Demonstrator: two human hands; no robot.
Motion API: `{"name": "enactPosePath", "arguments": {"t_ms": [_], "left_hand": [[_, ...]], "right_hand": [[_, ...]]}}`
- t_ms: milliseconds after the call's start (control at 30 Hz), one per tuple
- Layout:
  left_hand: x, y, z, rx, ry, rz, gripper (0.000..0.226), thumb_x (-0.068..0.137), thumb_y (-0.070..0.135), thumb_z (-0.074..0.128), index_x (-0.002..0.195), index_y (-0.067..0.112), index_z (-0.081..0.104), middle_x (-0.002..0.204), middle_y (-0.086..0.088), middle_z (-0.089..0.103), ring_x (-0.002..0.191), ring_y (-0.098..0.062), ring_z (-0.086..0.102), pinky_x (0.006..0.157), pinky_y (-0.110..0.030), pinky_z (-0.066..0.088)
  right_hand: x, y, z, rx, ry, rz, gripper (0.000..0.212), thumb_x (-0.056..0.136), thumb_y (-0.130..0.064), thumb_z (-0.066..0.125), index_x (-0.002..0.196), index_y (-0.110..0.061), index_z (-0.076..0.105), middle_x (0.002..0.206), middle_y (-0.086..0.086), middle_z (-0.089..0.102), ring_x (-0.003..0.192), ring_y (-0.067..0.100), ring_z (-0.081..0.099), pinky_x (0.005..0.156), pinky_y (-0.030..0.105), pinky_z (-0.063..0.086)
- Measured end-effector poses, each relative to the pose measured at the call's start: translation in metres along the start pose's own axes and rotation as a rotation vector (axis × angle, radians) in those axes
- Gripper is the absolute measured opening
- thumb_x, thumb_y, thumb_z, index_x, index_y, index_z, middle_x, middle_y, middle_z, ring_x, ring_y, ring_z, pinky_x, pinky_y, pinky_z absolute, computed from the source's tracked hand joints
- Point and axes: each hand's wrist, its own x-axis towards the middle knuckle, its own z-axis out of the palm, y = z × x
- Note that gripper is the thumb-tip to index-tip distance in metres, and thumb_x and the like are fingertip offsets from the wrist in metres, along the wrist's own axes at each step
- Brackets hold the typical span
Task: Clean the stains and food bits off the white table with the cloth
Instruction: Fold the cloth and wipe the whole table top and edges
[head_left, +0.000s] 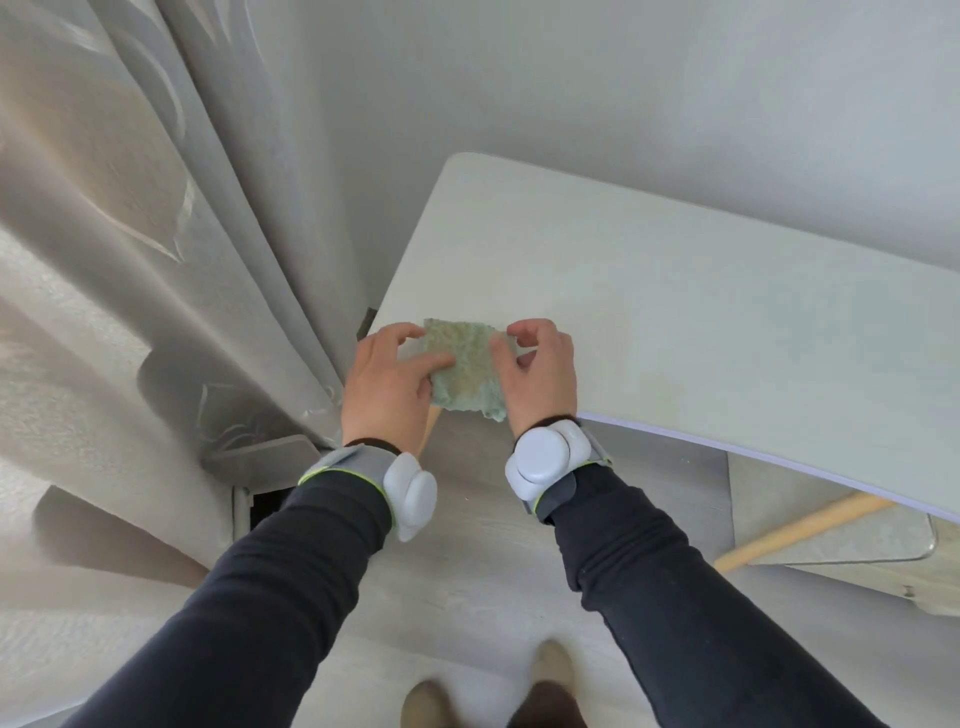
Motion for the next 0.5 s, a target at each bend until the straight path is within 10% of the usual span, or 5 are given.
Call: {"name": "enactPosePath", "arguments": {"t_ms": [200,367,500], "left_hand": [[0.019,0.005,0.002,-0.073,0.032,-0.075,0.022,0.091,0.028,0.059,0.102,0.014,0.072,0.123,0.000,0.054,0.121,-0.021,0.042,0.099,-0.023,0.033],[0.045,0.024,-0.001,-0.209,0.004,-0.180,0.025,0.091,0.039,0.056,0.098,0.019,0.070,0.095,0.002,0.050,0.087,-0.015,0.050,0.079,-0.024,0.039],[0.063,0.035,0.000,-0.369,0.027,-0.281,0.025,0.092,0.040,0.053,0.092,0.020,0.068,0.073,0.007,0.058,0.070,-0.013,0.051,0.068,-0.025,0.043]], "right_hand": [[0.004,0.003,-0.003,0.098,0.006,-0.089,0.019,0.090,-0.042,0.053,0.102,-0.028,0.057,0.108,-0.009,0.048,0.103,0.017,0.053,0.089,0.033,0.048],[0.012,0.001,-0.012,0.078,-0.182,-0.249,0.036,0.077,-0.047,0.068,0.105,-0.026,0.060,0.112,-0.008,0.051,0.107,0.008,0.047,0.086,0.002,0.034],[0.035,0.002,-0.015,-0.069,-0.102,-0.255,0.028,0.080,-0.025,0.069,0.105,-0.017,0.060,0.099,-0.006,0.054,0.099,0.020,0.051,0.077,0.018,0.034]]}}
